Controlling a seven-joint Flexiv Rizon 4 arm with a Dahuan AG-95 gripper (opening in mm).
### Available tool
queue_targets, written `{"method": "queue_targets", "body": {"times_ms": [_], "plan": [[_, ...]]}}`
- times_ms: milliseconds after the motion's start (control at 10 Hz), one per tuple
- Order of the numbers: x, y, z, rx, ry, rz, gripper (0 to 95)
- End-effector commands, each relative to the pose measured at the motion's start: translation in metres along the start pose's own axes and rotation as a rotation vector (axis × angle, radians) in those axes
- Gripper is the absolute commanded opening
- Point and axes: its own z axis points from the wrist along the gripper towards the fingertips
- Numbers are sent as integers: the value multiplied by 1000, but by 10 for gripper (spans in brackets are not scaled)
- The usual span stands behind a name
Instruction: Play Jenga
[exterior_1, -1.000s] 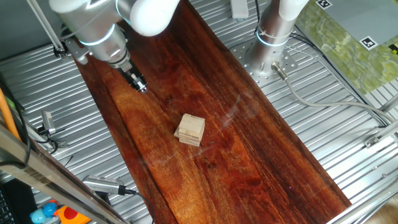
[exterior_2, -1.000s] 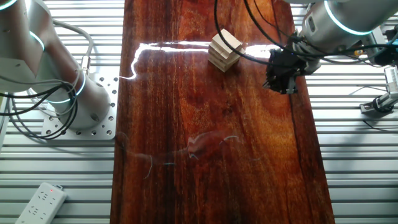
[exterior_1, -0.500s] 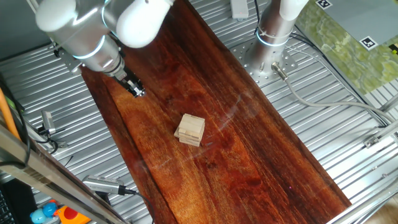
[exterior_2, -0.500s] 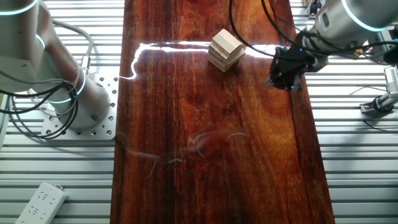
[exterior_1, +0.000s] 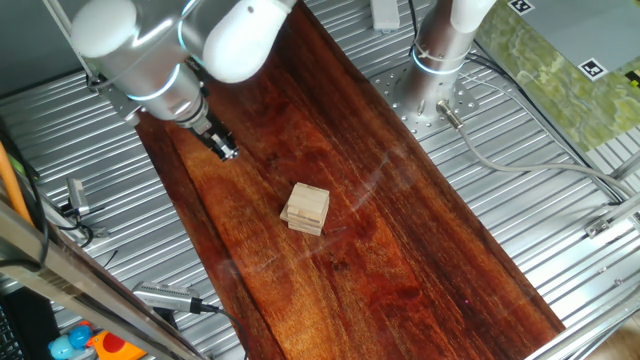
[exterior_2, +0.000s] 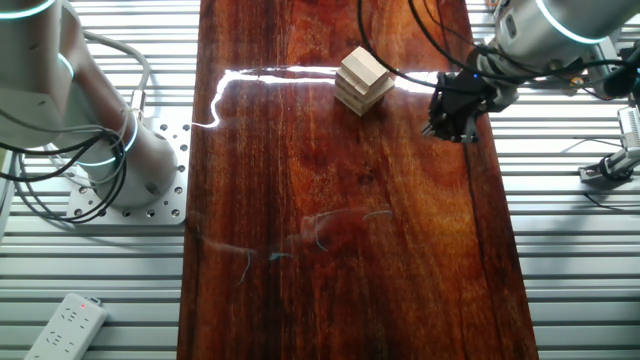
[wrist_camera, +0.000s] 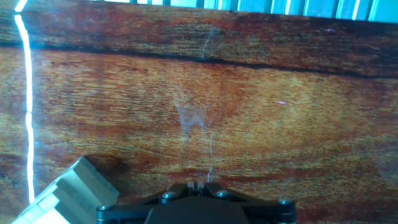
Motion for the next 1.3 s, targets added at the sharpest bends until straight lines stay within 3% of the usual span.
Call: {"method": "queue_targets", "body": {"times_ms": [100, 1300], "plan": [[-3, 2, 2, -1, 6, 7, 0], [-15, 20, 30, 5, -9, 19, 0]]}}
